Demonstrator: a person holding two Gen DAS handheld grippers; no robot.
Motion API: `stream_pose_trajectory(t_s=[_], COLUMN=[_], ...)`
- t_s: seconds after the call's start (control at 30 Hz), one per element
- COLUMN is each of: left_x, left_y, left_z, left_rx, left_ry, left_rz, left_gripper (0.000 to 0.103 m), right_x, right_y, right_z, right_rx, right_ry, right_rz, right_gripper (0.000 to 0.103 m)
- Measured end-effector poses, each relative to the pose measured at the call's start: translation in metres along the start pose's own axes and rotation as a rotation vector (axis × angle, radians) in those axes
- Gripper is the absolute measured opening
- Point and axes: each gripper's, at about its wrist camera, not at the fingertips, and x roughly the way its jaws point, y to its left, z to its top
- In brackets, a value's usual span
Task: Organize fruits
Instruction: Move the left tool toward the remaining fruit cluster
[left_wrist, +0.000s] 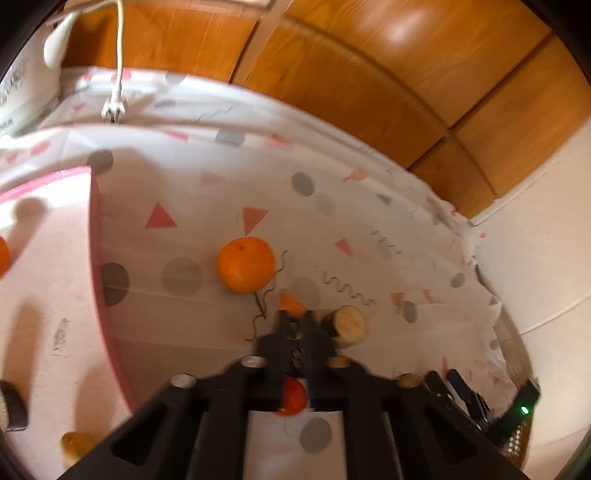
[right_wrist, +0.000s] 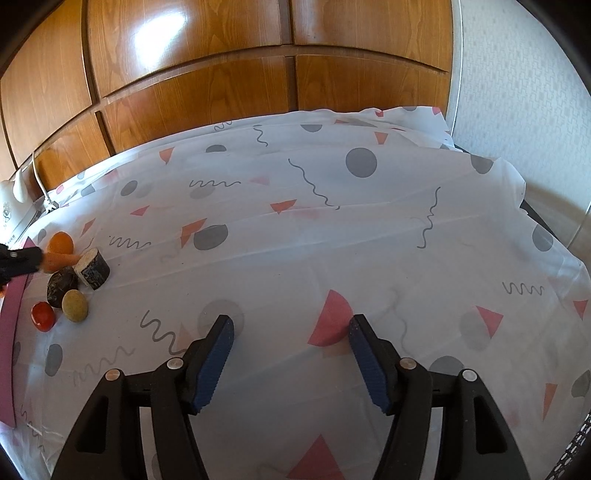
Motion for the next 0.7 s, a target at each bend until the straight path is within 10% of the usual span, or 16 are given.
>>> stream_pose_trajectory(t_s=[0.27,0.4,0.7], left_x=[0.001,0.008,0.028], left_y=[0.018,0.03,0.021], left_z=[0.002,0.002,0.014], left_rx=[-0.017,-0.085,0.071], left_ry=[0.057,0.055,0.071], left_rz=[0.057,0.088,0.194], left_gripper=[0.002,0.041,0.052], right_x=[-0.001,-0.001,-0.001], right_y=[0.001,0.0,0.0], right_z=[0.0,0.0,-0.001], right_rx=[-0.005,-0.007,-0.006], right_ry=[0.0,-0.002,-0.001], right_rz=[-0.005,-0.003,-0.003], right_gripper=[0.066,0.066,0.066])
